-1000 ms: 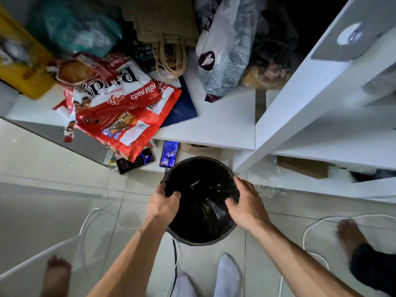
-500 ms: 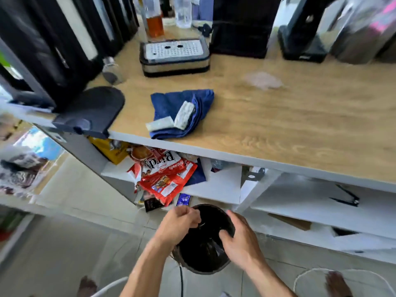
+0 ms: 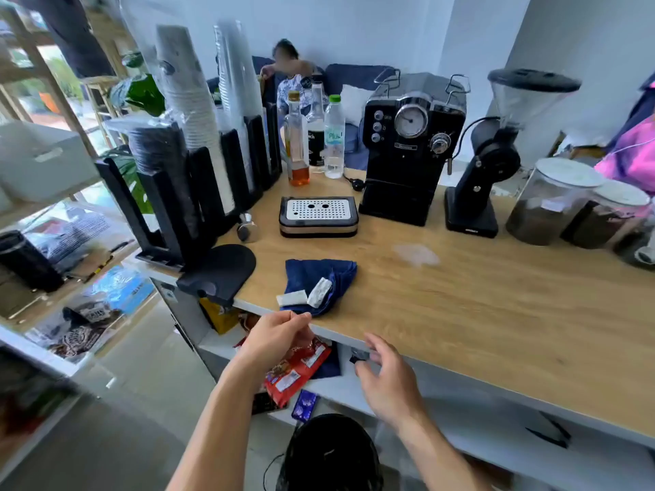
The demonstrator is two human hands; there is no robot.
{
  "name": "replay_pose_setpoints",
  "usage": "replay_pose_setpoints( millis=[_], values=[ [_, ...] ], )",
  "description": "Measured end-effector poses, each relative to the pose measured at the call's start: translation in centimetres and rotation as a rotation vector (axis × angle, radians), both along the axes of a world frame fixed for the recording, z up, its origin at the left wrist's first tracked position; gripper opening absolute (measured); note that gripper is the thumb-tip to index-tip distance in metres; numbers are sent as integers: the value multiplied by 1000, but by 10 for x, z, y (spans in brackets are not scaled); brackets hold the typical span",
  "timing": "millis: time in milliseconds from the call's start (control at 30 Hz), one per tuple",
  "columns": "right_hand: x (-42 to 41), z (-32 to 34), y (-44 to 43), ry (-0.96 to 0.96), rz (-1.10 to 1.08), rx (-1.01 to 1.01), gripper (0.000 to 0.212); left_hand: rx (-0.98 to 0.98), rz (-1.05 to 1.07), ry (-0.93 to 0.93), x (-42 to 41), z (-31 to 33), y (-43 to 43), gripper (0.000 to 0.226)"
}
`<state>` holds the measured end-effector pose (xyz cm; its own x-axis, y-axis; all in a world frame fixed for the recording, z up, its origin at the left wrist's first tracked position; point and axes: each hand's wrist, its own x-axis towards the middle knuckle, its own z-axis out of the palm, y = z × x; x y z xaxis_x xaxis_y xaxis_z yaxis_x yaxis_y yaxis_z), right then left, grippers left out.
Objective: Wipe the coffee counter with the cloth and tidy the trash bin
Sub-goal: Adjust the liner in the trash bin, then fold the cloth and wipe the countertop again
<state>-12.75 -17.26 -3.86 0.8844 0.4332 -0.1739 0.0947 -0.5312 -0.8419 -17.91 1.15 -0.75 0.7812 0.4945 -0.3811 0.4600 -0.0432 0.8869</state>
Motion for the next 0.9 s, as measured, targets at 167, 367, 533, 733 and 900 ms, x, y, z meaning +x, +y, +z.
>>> replay_pose_setpoints(
  millis=[167, 367, 533, 733, 900],
  values=[
    [28, 40, 26, -120, 27, 41, 52, 67, 89, -84, 22, 20, 19, 26],
    [76, 48, 70, -223, 21, -47, 52, 323, 159, 39, 53, 16, 61, 12],
    [108, 34, 95, -303, 138, -218, 53, 565, -24, 303, 74, 0, 80, 19],
    [122, 19, 87, -313, 197, -318, 30, 669, -215, 385, 82, -13, 90, 27],
    [119, 3, 57, -351, 160, -393, 9, 561, -230, 312, 85, -21, 96, 18]
  ],
)
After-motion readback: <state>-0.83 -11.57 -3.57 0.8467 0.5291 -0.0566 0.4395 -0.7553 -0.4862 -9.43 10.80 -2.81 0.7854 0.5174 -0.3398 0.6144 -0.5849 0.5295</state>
